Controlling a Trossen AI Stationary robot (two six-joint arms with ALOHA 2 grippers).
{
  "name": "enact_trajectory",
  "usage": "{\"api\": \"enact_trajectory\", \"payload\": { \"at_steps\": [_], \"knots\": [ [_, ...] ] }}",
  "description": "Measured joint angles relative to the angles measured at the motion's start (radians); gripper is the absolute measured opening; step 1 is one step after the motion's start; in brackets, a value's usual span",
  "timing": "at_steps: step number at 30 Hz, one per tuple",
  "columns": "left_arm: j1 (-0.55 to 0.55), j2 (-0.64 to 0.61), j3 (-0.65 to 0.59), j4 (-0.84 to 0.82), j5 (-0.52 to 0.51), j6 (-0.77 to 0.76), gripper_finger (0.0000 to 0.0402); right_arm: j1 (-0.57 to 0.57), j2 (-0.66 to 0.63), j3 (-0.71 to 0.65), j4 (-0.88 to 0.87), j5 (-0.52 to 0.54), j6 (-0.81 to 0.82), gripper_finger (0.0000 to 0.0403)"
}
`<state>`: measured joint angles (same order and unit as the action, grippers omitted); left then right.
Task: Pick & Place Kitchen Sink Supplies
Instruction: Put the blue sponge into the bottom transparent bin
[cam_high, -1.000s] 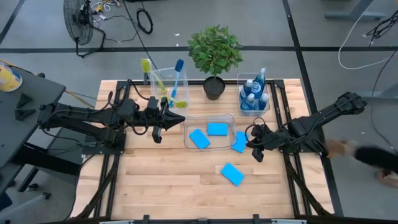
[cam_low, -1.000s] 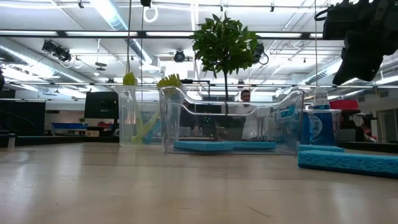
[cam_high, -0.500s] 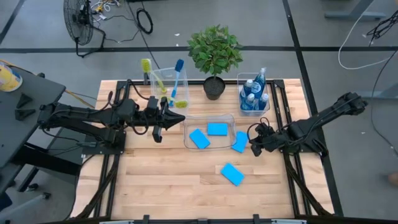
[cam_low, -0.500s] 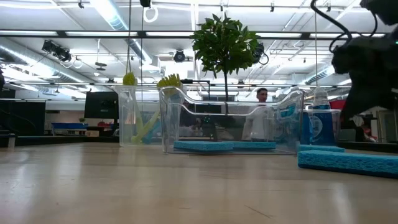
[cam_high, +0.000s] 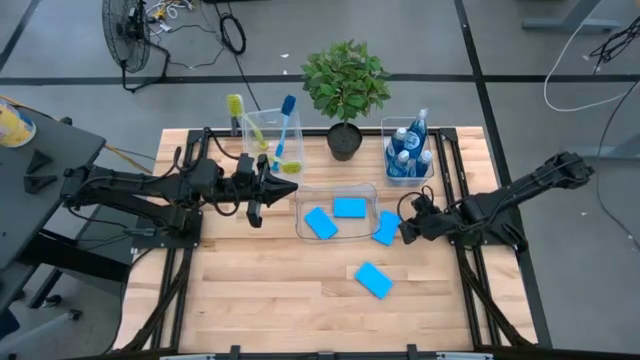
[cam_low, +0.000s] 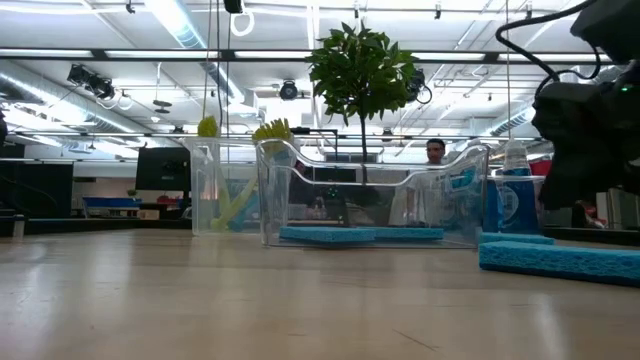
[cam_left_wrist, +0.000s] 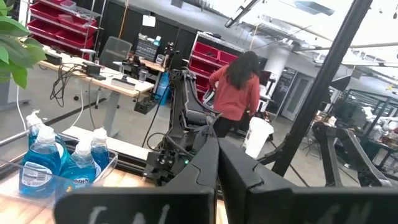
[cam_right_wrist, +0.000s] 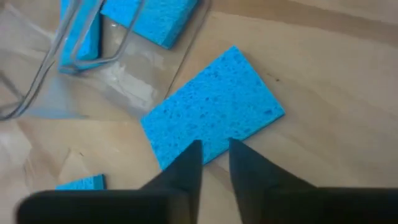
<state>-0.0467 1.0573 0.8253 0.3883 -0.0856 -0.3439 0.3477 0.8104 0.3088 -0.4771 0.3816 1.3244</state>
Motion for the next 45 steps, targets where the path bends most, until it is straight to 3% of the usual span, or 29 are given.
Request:
{"api": "enact_trajectory", "payload": {
  "at_steps": [8, 14, 25, 45],
  "knots": [
    [0.0, 0.0, 0.0, 0.0, 0.0, 0.0, 0.0014, -0.065, 0.001, 0.0, -0.007, -0.079, 0.061, 0.0188],
    [0.0, 0.0, 0.0, 0.0, 0.0, 0.0, 0.0014, -0.102, 0.002, 0.0, -0.008, -0.087, 0.067, 0.0235],
    [0.0, 0.0, 0.0, 0.0, 0.0, -0.001, 0.0014, -0.162, 0.019, -0.089, 0.188, -0.136, 0.075, 0.0245],
    [0.0, 0.0, 0.0, 0.0, 0.0, -0.001, 0.0014, -0.225, 0.086, -0.112, 0.219, -0.133, 0.054, 0.0245]
  ]
}}
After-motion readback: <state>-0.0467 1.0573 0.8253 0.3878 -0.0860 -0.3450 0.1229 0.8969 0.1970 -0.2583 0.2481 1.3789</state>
